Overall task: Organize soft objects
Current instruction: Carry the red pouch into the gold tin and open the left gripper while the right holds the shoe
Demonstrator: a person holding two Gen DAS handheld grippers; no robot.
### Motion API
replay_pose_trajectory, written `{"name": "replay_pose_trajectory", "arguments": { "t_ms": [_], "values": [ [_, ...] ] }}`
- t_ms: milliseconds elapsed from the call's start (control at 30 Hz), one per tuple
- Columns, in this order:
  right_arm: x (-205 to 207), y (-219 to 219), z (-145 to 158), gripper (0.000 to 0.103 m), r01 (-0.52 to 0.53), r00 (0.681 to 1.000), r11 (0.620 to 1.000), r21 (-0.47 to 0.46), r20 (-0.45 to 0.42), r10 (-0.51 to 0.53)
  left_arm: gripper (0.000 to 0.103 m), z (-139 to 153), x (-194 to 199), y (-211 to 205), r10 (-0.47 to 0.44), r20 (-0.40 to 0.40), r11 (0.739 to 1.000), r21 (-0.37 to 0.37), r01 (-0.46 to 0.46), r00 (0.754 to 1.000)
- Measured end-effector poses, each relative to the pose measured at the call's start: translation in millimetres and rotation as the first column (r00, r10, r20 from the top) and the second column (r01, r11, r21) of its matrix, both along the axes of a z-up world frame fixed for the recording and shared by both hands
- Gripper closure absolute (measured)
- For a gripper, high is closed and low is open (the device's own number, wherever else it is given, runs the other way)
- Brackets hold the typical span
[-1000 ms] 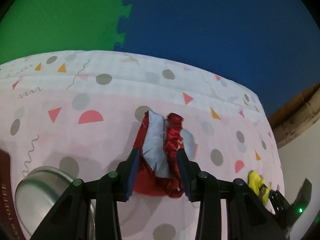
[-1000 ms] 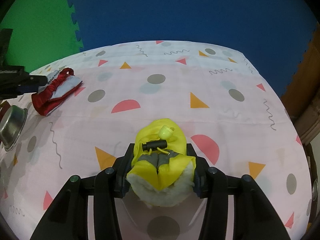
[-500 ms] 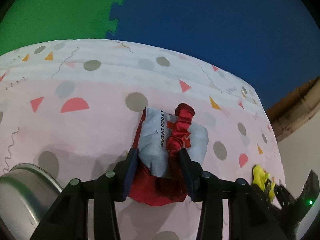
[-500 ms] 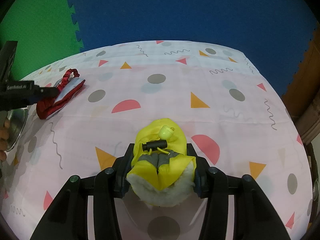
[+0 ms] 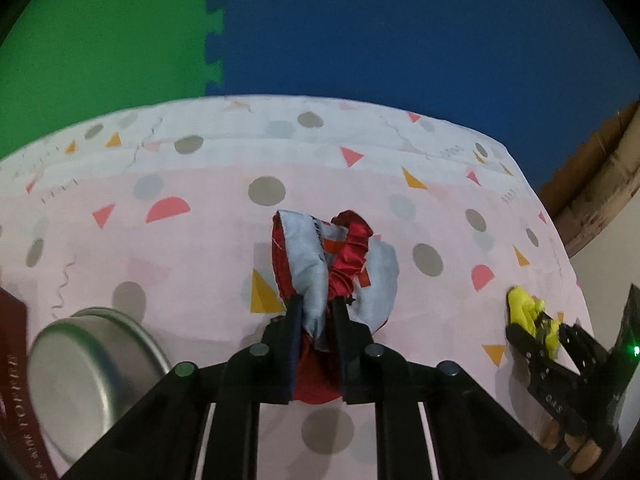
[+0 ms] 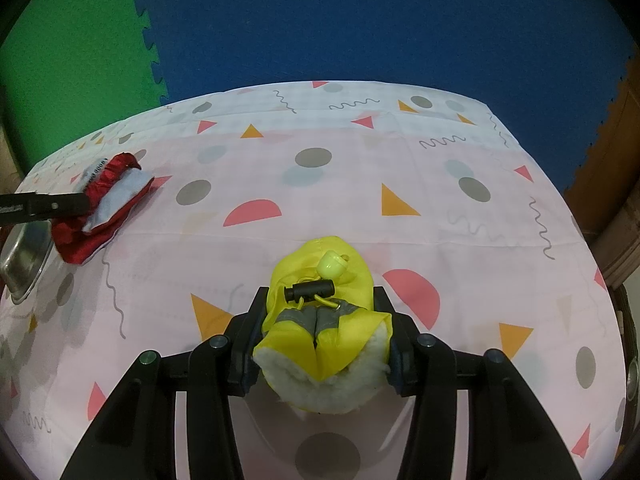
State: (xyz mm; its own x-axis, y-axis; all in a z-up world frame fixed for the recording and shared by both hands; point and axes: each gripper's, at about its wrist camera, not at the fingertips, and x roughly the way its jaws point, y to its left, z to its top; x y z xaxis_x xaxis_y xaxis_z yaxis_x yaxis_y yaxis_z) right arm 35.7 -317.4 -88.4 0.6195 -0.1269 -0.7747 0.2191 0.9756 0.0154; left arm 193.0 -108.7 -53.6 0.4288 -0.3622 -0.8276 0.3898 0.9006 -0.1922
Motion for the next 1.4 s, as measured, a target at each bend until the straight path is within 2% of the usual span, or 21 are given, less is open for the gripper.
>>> {"name": "replay_pose_trajectory", "arguments": {
  "t_ms": [267,400,633,1033,1400],
  "values": [
    [0,0,0,0.055,0.001,1.0,1.0,0.001,0.0,-0.001,0.089,28,-31,4,-0.01,0.049,0.999,0.037,0.008,0.999],
    [0,0,0,0.055,0.001,1.0,1.0,0.002,0.0,-0.001,0.089,45,-46,13,-0.002,0.056,1.0,0.025,0.0,0.998],
    [0,0,0,0.055,0.001,1.0,1.0,0.002,0.0,-0.001,0.089,76,-80,40,0.026,0.128,0.995,0.088,-0.038,0.991],
    [0,0,0,0.055,0.002,1.0,1.0,0.002,0.0,-0.002,0.089,107,-109,144,0.17,0.154,0.974,0.125,-0.19,0.973],
    [1,0,0,0.055,0.002,1.0,1.0,0.001,0.0,-0.002,0.089,126,-108,247,0.343,0.178,0.92,0.135,-0.368,0.922]
  ]
}}
